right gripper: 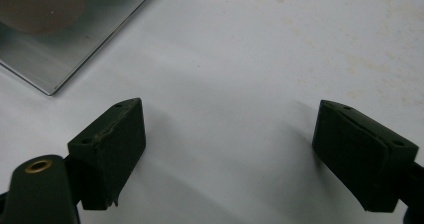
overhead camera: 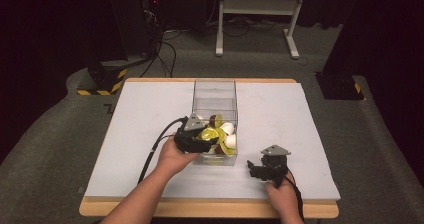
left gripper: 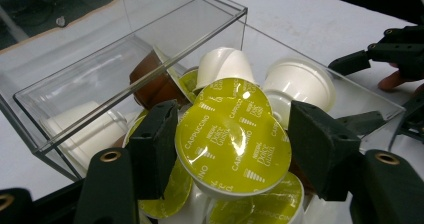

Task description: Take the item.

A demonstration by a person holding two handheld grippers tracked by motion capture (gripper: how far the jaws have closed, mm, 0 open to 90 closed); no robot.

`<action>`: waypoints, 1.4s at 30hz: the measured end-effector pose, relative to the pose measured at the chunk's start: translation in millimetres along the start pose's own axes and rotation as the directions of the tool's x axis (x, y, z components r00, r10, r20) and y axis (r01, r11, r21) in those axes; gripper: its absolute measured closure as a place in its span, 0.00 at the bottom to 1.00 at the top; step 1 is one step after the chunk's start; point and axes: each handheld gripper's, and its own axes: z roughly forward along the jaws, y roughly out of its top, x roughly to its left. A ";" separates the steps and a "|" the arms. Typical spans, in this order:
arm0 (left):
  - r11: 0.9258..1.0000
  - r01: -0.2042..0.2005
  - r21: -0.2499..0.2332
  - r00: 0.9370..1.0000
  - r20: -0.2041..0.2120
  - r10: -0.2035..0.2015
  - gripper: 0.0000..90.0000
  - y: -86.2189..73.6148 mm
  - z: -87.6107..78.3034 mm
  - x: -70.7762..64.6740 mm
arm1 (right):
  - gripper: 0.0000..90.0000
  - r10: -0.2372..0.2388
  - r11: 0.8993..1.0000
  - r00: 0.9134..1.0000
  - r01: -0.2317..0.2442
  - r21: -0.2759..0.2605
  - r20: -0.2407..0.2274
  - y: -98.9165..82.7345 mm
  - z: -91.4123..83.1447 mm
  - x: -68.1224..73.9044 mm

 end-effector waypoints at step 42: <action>0.997 0.043 -0.071 0.999 0.031 -0.041 0.43 19.6 -31.5 5.6 | 0.15 0.010 1.000 1.000 -0.010 0.006 -0.009 0.1 0.4 -1.3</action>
